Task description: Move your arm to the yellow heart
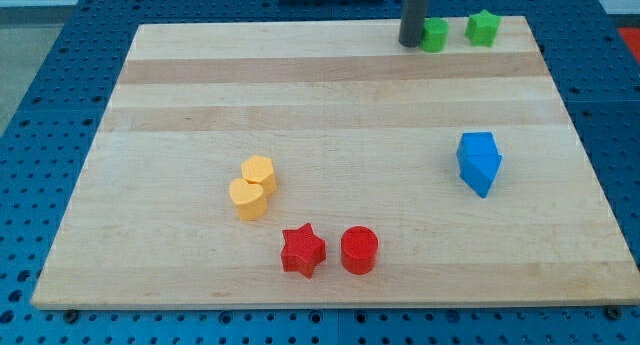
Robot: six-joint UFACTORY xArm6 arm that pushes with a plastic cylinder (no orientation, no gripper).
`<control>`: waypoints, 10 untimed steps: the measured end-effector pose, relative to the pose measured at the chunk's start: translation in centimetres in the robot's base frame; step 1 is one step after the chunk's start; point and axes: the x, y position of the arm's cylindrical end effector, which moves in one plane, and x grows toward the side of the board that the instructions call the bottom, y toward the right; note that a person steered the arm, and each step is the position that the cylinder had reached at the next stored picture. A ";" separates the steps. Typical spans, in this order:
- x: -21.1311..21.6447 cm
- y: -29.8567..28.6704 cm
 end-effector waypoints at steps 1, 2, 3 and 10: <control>-0.1 0.8; -0.1 2.5; -0.1 2.9; 20.7 -9.2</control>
